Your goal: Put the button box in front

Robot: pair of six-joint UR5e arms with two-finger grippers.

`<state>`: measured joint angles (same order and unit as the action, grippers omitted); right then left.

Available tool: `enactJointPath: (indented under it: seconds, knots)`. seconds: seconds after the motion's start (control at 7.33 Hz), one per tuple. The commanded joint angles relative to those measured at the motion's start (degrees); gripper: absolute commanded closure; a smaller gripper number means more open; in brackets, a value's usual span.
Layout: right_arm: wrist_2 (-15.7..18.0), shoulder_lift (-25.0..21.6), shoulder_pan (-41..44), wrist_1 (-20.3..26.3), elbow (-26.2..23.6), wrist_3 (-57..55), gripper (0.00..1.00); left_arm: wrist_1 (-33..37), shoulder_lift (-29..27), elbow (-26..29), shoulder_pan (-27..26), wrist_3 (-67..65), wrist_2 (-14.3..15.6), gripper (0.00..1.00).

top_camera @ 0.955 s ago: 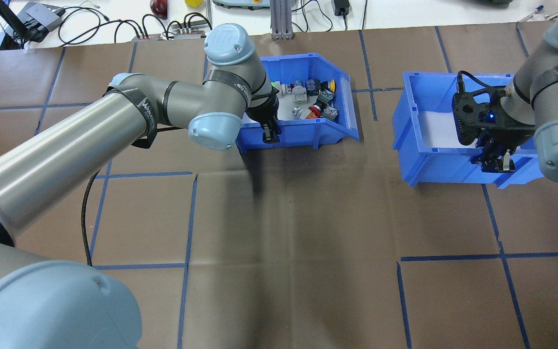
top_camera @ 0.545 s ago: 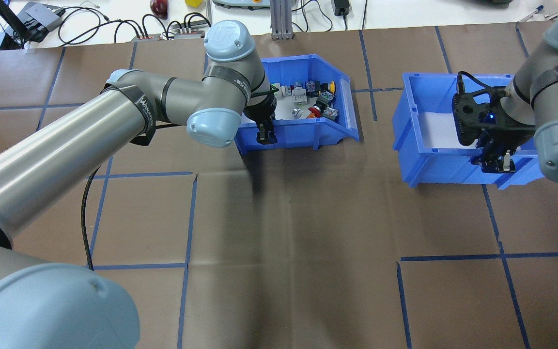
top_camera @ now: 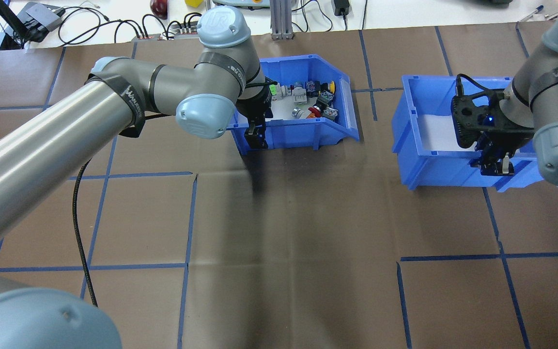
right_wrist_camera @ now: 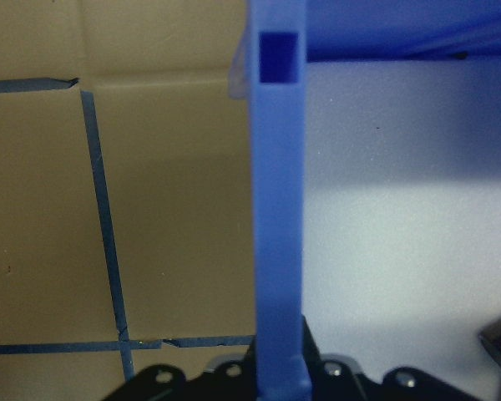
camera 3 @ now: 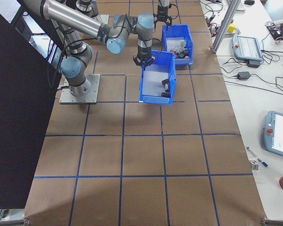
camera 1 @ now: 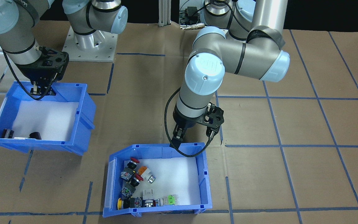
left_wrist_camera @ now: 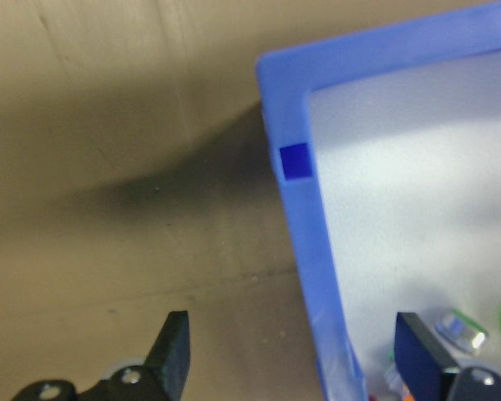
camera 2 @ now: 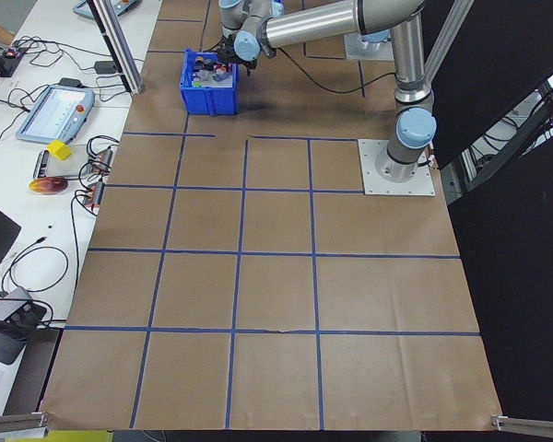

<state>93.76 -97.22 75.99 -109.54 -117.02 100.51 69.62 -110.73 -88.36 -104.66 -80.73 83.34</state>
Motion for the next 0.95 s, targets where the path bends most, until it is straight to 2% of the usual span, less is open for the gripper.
enactJointPath:
  seconds: [0.0,0.14,0.27,0.41,0.68,0.82]
  knots:
    - [0.29,-4.54,0.04,-0.06,-6.43,-0.14,0.94,12.57,6.72,-0.33,0.24,18.42,-0.02,0.01]
    - [0.29,-6.90,0.12,-0.06,-8.29,-0.22,0.94,21.00,10.23,0.54,1.64,29.21,0.15,0.01]
    - [-0.24,-8.67,0.30,0.03,-9.61,-0.75,0.94,23.69,14.01,-0.14,5.04,38.37,0.15,0.01]
    - [-0.42,-9.64,1.34,0.63,-11.02,-2.23,0.93,24.77,18.57,-1.63,8.04,48.64,1.37,0.01]
    - [0.02,-9.65,10.17,0.82,-11.30,-11.50,0.93,25.04,25.44,-4.18,9.73,63.80,10.65,0.01]
    - [0.20,-9.65,16.67,0.29,-11.30,-17.65,0.93,25.04,27.56,-6.28,9.82,71.08,11.48,0.01]
